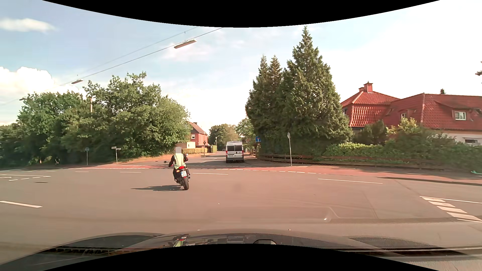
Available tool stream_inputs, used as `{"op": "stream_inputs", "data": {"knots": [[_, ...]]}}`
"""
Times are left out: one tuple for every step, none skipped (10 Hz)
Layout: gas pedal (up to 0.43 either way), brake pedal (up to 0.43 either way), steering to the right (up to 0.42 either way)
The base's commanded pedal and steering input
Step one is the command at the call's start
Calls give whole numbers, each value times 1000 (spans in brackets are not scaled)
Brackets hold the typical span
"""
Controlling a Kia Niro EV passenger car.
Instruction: Follow the waypoints while adhering to traffic rules and regulations
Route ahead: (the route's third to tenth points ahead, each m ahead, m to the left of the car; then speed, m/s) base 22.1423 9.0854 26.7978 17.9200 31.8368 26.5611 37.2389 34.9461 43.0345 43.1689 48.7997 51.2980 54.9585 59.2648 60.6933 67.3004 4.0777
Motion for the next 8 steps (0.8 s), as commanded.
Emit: {"op": "stream_inputs", "data": {"knots": [[177, 0, -188], [177, 0, -192], [177, 0, -199], [209, 0, -207], [209, 0, -218], [209, 0, -230], [209, 0, -236], [220, 0, -236]]}}
